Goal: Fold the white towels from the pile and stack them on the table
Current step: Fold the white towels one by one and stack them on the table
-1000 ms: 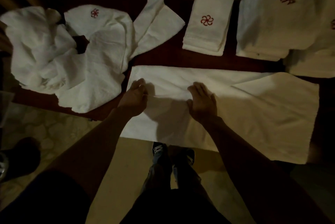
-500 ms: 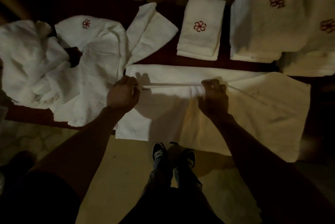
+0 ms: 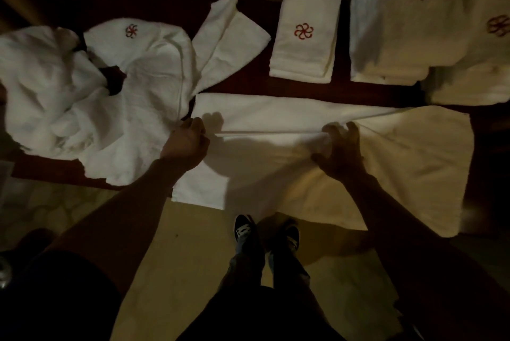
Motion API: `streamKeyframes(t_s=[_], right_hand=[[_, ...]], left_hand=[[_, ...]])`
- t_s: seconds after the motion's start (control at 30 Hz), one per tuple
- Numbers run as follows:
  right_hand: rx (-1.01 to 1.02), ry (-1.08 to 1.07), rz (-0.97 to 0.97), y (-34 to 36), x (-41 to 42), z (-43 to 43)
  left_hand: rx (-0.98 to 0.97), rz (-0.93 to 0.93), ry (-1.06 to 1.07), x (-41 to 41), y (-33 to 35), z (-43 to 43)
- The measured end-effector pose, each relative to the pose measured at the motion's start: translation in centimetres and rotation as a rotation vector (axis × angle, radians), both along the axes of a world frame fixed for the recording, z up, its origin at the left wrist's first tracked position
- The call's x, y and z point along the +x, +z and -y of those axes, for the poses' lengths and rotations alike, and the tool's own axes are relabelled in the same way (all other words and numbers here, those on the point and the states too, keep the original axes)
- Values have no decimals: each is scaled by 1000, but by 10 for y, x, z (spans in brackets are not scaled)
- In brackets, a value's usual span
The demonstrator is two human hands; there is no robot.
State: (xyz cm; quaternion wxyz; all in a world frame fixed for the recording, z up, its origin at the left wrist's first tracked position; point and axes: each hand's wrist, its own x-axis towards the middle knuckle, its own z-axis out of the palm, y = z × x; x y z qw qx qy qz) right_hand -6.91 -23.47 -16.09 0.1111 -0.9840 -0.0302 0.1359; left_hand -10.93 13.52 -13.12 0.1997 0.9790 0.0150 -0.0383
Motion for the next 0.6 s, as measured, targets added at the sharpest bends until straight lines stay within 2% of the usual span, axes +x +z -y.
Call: streamKeyframes(t_s=[0.17, 0.3, 0.43, 0.6], right_hand=[[-47, -129, 89, 18, -10, -6], [-135, -41, 254, 23, -13, -17], [-153, -59, 165, 19, -10, -26], [-321, -115, 120, 20, 5, -26]], left_hand=[[15, 16, -30, -1, -6, -4], [50, 86, 12, -3, -3, 0], [44, 107, 48, -5, 2, 1], [31, 115, 36, -3, 2, 0]])
